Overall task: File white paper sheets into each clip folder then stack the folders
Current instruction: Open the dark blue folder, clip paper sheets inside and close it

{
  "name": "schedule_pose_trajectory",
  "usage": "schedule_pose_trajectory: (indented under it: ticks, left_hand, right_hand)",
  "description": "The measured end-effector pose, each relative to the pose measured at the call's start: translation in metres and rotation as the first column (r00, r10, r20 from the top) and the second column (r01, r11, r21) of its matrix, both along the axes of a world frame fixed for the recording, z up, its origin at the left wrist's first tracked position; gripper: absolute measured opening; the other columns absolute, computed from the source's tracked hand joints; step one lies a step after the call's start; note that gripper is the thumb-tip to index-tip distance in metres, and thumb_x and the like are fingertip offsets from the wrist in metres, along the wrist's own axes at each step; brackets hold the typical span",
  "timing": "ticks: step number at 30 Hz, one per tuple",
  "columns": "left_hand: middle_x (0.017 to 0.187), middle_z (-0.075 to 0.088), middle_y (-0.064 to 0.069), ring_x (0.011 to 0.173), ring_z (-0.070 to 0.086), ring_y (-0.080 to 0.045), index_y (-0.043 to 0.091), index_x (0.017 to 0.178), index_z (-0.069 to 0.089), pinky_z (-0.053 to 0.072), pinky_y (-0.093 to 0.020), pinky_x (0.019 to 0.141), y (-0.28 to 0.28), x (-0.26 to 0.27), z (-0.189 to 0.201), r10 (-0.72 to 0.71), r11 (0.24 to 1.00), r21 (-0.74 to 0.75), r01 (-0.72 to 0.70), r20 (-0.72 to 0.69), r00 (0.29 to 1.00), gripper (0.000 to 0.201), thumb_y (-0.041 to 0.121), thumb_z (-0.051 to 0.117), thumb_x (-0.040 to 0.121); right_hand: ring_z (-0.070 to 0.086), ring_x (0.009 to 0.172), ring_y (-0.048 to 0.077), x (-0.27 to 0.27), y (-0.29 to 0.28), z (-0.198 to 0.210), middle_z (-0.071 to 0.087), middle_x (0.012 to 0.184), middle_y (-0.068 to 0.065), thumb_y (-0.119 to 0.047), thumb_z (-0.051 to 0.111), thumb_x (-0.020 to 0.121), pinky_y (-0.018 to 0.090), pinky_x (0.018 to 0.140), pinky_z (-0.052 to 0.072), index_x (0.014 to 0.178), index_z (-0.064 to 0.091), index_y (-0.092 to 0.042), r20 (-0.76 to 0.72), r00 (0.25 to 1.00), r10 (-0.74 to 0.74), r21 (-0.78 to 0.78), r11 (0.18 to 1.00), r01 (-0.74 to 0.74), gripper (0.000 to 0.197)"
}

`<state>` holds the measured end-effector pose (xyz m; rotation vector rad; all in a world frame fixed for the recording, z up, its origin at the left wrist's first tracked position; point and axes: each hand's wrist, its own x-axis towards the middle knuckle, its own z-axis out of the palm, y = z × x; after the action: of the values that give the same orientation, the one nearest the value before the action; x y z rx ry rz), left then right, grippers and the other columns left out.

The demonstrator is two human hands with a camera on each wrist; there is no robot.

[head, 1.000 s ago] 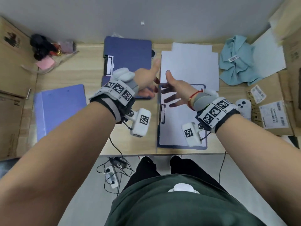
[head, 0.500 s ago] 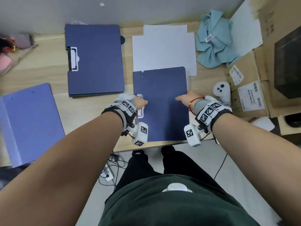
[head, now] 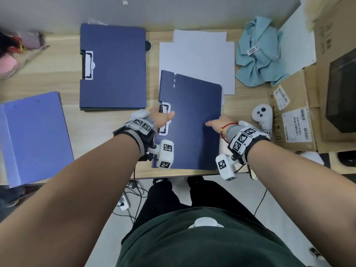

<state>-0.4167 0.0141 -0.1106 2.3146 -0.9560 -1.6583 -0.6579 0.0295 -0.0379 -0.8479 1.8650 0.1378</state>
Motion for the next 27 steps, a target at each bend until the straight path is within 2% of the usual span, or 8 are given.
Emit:
schedule_pose_trajectory:
  ticks: [3, 5, 9, 15, 18, 21, 24, 27]
  left_hand:
    - [0.096, 0.069, -0.002, 0.093, 0.066, -0.027, 0.019, 0.098, 0.062, 0.053, -0.047, 0.095, -0.008, -0.005, 0.074, 0.032, 0.990, -0.138, -0.033, -0.008, 0.999, 0.033, 0.037, 0.073, 0.074]
    - [0.086, 0.064, -0.003, 0.082, 0.061, -0.025, 0.021, 0.082, 0.055, 0.054, -0.048, 0.092, -0.018, 0.004, 0.093, 0.031, 0.984, -0.173, -0.035, -0.025, 0.999, 0.017, 0.026, 0.071, 0.081]
    - [0.092, 0.067, -0.011, 0.082, 0.064, -0.028, 0.010, 0.091, 0.060, 0.054, -0.054, 0.091, -0.047, 0.061, 0.130, 0.126, 0.953, -0.277, -0.120, 0.005, 0.992, 0.036, 0.035, 0.070, 0.067]
    - [0.097, 0.070, -0.013, 0.088, 0.064, -0.027, 0.003, 0.092, 0.068, 0.053, -0.043, 0.089, -0.075, 0.145, 0.170, 0.073, 0.957, -0.288, -0.023, 0.165, 0.984, 0.050, 0.048, 0.076, 0.072]
    - [0.084, 0.070, -0.016, 0.080, 0.065, -0.033, 0.003, 0.080, 0.064, 0.054, -0.042, 0.082, -0.075, 0.181, 0.156, 0.033, 0.979, -0.201, 0.021, 0.261, 0.965, 0.065, 0.065, 0.075, 0.060]
    - [0.095, 0.074, -0.013, 0.088, 0.069, -0.031, 0.006, 0.087, 0.070, 0.056, -0.047, 0.090, -0.070, 0.221, 0.126, 0.000, 0.995, -0.095, 0.030, 0.298, 0.954, 0.088, 0.078, 0.066, 0.036]
    - [0.112, 0.069, -0.005, 0.103, 0.065, -0.032, 0.012, 0.110, 0.065, 0.051, -0.044, 0.096, -0.061, 0.232, 0.117, -0.148, 0.989, 0.031, 0.147, 0.349, 0.925, 0.082, 0.074, 0.068, 0.055]
    - [0.114, 0.066, -0.004, 0.101, 0.062, -0.032, 0.021, 0.125, 0.055, 0.051, -0.043, 0.092, -0.058, 0.245, 0.097, -0.196, 0.980, 0.118, 0.159, 0.471, 0.860, 0.104, 0.078, 0.063, 0.039]
  right_hand:
    - [0.059, 0.116, 0.029, -0.002, -0.002, -0.007, 0.062, 0.128, 0.003, -0.052, 0.070, 0.065, 0.041, 0.102, 0.046, 0.132, 0.053, -0.013, 0.094, 0.994, -0.057, -0.079, 0.995, 0.065, 0.079]
    - [0.062, 0.112, 0.024, 0.000, -0.005, -0.007, 0.066, 0.122, -0.001, -0.052, 0.070, 0.073, 0.043, 0.099, 0.049, 0.127, 0.058, -0.018, 0.177, 0.979, -0.100, -0.102, 0.988, 0.120, 0.065]
    - [0.065, 0.097, 0.025, 0.042, -0.021, 0.034, 0.068, 0.111, 0.001, -0.032, 0.061, 0.094, 0.042, 0.090, 0.054, 0.116, 0.061, -0.019, 0.385, 0.918, -0.092, -0.099, 0.985, 0.140, 0.025]
    - [0.062, 0.073, 0.014, 0.114, -0.070, 0.064, 0.066, 0.088, -0.001, -0.014, 0.053, 0.099, 0.028, 0.062, 0.051, 0.112, 0.059, -0.016, 0.500, 0.862, -0.085, -0.210, 0.953, 0.216, 0.015]
    - [0.062, 0.076, 0.015, 0.144, -0.093, 0.062, 0.066, 0.091, -0.001, -0.014, 0.053, 0.099, 0.031, 0.067, 0.053, 0.109, 0.060, -0.016, 0.492, 0.866, -0.092, -0.219, 0.949, 0.225, 0.013]
    - [0.064, 0.090, 0.022, 0.182, -0.112, 0.052, 0.067, 0.103, 0.002, -0.019, 0.054, 0.098, 0.041, 0.084, 0.055, 0.112, 0.062, -0.018, 0.462, 0.882, -0.092, -0.185, 0.963, 0.197, 0.015]
    - [0.064, 0.104, 0.028, 0.199, -0.132, 0.016, 0.067, 0.116, 0.004, -0.026, 0.058, 0.094, 0.048, 0.092, 0.053, 0.117, 0.060, -0.019, 0.373, 0.925, -0.064, -0.176, 0.975, 0.138, 0.024]
    - [0.064, 0.107, 0.034, 0.213, -0.150, -0.036, 0.067, 0.117, 0.006, -0.039, 0.060, 0.077, 0.051, 0.095, 0.051, 0.117, 0.060, -0.018, 0.225, 0.974, 0.032, -0.219, 0.976, 0.019, 0.045]
